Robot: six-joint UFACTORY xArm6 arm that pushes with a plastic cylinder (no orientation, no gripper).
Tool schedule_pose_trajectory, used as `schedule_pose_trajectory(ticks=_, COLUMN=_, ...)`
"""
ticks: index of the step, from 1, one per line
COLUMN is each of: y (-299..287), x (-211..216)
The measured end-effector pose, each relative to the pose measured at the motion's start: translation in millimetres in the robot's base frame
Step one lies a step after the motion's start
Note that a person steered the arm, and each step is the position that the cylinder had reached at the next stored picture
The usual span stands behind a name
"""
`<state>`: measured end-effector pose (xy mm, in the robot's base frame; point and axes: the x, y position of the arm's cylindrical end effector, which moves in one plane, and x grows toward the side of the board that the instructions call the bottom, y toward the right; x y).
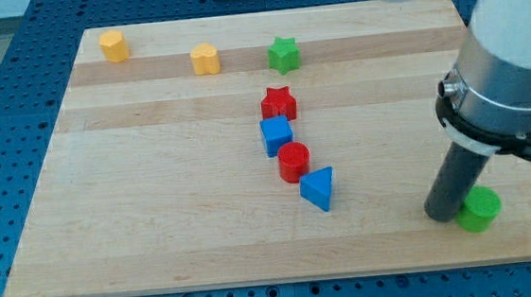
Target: Push the red circle slightly left
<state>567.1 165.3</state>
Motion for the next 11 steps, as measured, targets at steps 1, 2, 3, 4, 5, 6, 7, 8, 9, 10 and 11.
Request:
schedule_pose_trajectory(ticks=1, y=-9, x=-26)
schedule_pose_trajectory(ticks=2, y=-13, x=-51)
schedule_pose_trajectory(ticks=3, y=-13, x=-60)
schedule_pose_trajectory(ticks=4, y=-22, x=-65)
schedule_pose_trajectory(ticks=5, y=-60, x=-73)
schedule_pose_trajectory(ticks=6, y=-60, x=-73)
schedule_pose_trajectory(ticks=7, y=-102, x=-77)
schedule_pose_trajectory(ticks=8, y=-136, x=-77)
schedule_pose_trajectory(ticks=9, y=-136, x=-77)
schedule_pose_trajectory(ticks=10, y=-145, x=-77)
schedule_pose_trajectory(ticks=11, y=-168, x=-77)
